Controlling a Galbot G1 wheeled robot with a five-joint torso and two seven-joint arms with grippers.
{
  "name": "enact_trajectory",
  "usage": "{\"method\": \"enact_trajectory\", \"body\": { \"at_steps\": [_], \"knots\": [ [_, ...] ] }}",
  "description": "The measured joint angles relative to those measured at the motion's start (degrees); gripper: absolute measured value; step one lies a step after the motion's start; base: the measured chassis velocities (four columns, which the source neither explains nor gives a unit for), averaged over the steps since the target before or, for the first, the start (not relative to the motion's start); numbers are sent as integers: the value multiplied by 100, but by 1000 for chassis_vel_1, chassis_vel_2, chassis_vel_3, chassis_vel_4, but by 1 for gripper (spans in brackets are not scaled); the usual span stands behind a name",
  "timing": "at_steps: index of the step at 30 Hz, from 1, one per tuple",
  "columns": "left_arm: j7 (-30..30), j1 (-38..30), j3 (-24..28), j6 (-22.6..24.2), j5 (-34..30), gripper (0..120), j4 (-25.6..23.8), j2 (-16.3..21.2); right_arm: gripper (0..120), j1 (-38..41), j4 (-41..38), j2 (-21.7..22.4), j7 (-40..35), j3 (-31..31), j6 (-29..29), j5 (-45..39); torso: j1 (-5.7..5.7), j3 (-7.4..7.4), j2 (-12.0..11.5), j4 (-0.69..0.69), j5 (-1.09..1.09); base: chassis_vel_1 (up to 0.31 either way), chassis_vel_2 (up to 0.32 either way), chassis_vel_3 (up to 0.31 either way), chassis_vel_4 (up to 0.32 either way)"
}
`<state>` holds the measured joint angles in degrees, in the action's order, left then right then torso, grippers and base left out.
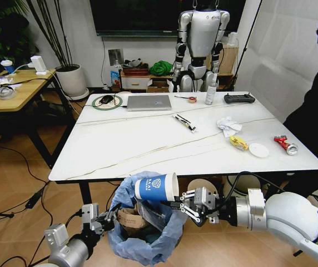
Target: Pick up the trash bin and place the trash from the table into it.
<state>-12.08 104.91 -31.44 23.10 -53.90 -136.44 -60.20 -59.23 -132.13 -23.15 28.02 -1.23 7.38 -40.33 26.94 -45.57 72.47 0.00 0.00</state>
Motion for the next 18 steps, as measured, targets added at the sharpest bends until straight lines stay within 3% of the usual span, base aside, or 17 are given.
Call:
{"method": "enact_trajectory", "body": {
  "at_steps": [14, 18],
  "knots": [
    [-3, -38, 18, 5, -106, 0, -7, 60, 0, 16, 38, -31, 69, -42, -120, 44, 0, 0, 1, 0, 0, 0, 0, 0, 0],
    [-1, -27, 4, 4, -106, 0, -31, 62, 5, -23, 45, -33, 83, -43, -165, 166, 0, 0, 1, 0, 0, 0, 0, 0, 0]
  ]
}}
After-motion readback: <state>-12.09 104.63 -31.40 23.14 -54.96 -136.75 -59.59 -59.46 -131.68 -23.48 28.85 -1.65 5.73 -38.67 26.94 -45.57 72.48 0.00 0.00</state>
